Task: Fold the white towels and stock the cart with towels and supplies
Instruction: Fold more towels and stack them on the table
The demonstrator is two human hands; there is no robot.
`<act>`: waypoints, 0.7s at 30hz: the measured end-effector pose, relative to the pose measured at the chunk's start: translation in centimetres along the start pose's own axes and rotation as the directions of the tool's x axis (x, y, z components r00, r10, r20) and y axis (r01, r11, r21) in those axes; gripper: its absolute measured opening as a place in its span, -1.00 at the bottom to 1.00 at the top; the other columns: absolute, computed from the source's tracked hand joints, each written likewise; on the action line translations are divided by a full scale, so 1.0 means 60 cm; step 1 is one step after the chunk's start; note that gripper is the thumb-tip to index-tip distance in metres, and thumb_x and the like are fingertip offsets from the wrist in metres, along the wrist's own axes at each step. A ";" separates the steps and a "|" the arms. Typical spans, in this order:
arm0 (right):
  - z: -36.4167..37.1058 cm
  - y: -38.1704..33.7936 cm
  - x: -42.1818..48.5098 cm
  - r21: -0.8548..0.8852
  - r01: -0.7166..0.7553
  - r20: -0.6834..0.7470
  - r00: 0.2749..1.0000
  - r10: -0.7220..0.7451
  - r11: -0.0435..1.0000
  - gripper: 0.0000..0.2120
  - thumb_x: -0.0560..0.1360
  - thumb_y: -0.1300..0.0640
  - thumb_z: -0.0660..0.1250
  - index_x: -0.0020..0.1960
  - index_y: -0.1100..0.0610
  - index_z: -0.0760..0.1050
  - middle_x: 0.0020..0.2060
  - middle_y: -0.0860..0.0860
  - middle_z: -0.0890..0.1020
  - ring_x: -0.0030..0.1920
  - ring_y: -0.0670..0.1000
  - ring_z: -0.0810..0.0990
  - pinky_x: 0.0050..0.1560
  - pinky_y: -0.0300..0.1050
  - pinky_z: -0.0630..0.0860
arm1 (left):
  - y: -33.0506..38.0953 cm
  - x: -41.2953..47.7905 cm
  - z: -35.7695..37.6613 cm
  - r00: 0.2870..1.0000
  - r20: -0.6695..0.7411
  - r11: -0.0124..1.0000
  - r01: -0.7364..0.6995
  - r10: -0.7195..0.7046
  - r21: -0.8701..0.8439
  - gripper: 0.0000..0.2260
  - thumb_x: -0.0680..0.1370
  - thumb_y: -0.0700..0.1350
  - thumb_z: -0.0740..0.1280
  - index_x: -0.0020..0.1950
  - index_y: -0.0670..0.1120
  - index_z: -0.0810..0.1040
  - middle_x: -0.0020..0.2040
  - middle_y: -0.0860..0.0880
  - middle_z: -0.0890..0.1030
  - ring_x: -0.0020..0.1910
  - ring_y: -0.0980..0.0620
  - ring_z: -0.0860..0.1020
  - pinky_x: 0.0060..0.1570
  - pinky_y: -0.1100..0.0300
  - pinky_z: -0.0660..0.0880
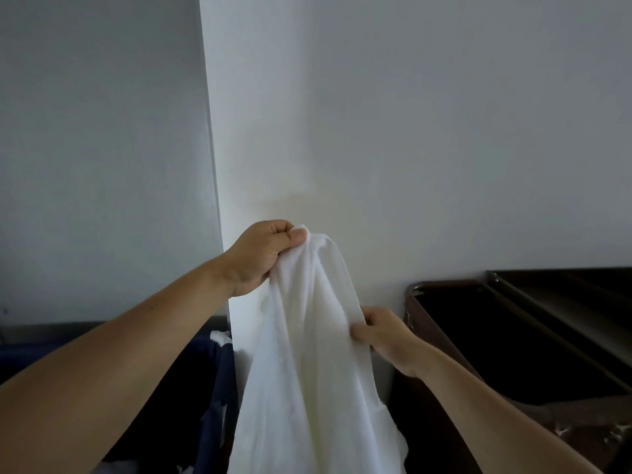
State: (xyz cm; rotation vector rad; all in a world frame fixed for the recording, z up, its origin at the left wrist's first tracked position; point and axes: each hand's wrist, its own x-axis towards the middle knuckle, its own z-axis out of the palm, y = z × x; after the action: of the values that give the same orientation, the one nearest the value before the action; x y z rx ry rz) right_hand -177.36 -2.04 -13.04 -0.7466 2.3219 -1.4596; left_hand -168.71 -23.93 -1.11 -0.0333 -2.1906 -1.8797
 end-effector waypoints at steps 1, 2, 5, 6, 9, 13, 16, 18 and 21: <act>-0.002 0.009 -0.003 -0.020 -0.032 0.020 0.999 0.032 0.999 -0.85 0.47 0.28 0.30 -0.08 0.20 0.65 -0.23 0.11 0.69 -0.24 0.00 0.64 -0.19 -0.14 0.55 | 0.002 -0.001 -0.007 0.999 -0.046 1.000 -0.006 0.006 0.005 -0.79 0.62 -0.09 0.33 -0.14 -0.19 0.49 -0.24 -0.10 0.50 -0.25 -0.01 0.47 -0.24 0.20 0.43; -0.004 0.017 -0.008 -0.032 -0.071 0.025 0.997 0.072 0.997 -0.84 0.48 0.32 0.28 -0.15 0.18 0.63 -0.32 0.06 0.65 -0.32 -0.04 0.59 -0.26 -0.18 0.51 | 0.003 -0.001 -0.013 0.996 -0.094 1.000 -0.011 0.012 0.010 -0.77 0.62 -0.10 0.34 -0.20 -0.16 0.47 -0.29 -0.06 0.48 -0.29 0.03 0.45 -0.28 0.21 0.41; -0.017 0.041 -0.013 -0.113 -0.183 -0.116 0.979 0.170 0.977 -0.73 0.51 0.30 0.26 -0.33 0.09 0.54 -0.40 -0.06 0.56 -0.31 -0.05 0.54 -0.24 -0.20 0.45 | 0.001 -0.002 -0.025 0.984 -0.177 1.000 -0.023 0.024 0.010 -0.73 0.61 -0.10 0.34 -0.26 -0.13 0.44 -0.32 -0.05 0.42 -0.33 0.03 0.40 -0.29 0.16 0.36; -0.025 0.049 -0.013 -0.108 -0.211 -0.170 0.967 0.191 0.971 -0.71 0.52 0.27 0.24 -0.35 0.09 0.49 -0.38 -0.05 0.54 -0.28 -0.01 0.52 -0.23 -0.16 0.42 | -0.002 -0.002 -0.025 0.982 -0.186 0.999 -0.022 0.026 0.026 -0.72 0.61 -0.10 0.34 -0.27 -0.13 0.43 -0.32 -0.07 0.40 -0.32 0.01 0.38 -0.29 0.15 0.33; -0.043 0.043 -0.013 -0.019 -0.212 -0.314 0.929 0.195 0.977 -0.71 0.53 0.23 0.19 -0.36 0.11 0.42 -0.33 0.05 0.47 -0.27 0.04 0.42 -0.18 -0.05 0.34 | -0.018 -0.005 -0.028 0.982 -0.189 0.989 0.018 0.011 0.148 -0.78 0.62 -0.09 0.33 -0.18 -0.16 0.44 -0.24 -0.11 0.37 -0.24 -0.06 0.33 -0.25 0.11 0.30; -0.060 -0.066 -0.022 -0.089 0.120 -0.379 0.914 -0.145 0.989 -0.79 0.54 0.20 0.27 -0.26 0.08 0.55 -0.40 -0.11 0.53 -0.37 -0.12 0.45 -0.28 -0.18 0.39 | -0.038 -0.024 -0.023 0.981 0.108 0.883 0.096 -0.164 0.460 -0.80 0.61 -0.05 0.34 -0.06 -0.19 0.54 -0.15 -0.07 0.49 -0.19 0.04 0.47 -0.18 0.23 0.42; -0.048 -0.150 -0.034 -0.302 0.282 -0.145 0.931 -0.336 0.911 -0.83 0.53 0.17 0.32 -0.15 -0.02 0.63 -0.35 -0.24 0.61 -0.30 -0.26 0.53 -0.25 -0.39 0.43 | -0.031 -0.040 0.013 0.918 0.343 0.961 0.113 -0.198 0.251 -0.63 0.59 -0.06 0.38 0.36 -0.17 0.50 0.21 0.07 0.58 0.11 0.22 0.58 0.14 0.34 0.50; -0.038 -0.166 -0.036 -0.364 0.306 -0.049 0.937 -0.347 0.879 -0.84 0.52 0.17 0.34 -0.08 -0.04 0.66 -0.23 -0.20 0.67 -0.19 -0.24 0.60 -0.17 -0.39 0.48 | -0.035 -0.036 0.024 0.865 0.473 0.983 0.112 -0.169 0.146 -0.58 0.57 -0.04 0.39 0.34 -0.24 0.49 0.29 -0.13 0.58 0.22 -0.02 0.58 0.26 0.10 0.48; -0.033 -0.164 -0.038 -0.316 0.337 -0.048 0.928 -0.370 0.887 -0.88 0.50 0.13 0.41 -0.06 -0.08 0.67 -0.20 -0.18 0.68 -0.13 -0.22 0.62 -0.16 -0.41 0.50 | -0.041 -0.039 0.029 0.885 0.433 0.982 0.120 -0.173 0.147 -0.72 0.52 -0.02 0.43 0.01 -0.22 0.52 -0.11 -0.16 0.54 -0.12 -0.09 0.50 -0.04 0.10 0.46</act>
State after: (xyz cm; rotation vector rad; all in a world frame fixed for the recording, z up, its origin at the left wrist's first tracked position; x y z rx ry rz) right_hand -173.84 -2.70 -3.40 -1.2647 2.6335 -1.3139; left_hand -167.22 -22.33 -4.22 -0.3155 -2.6690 -1.9744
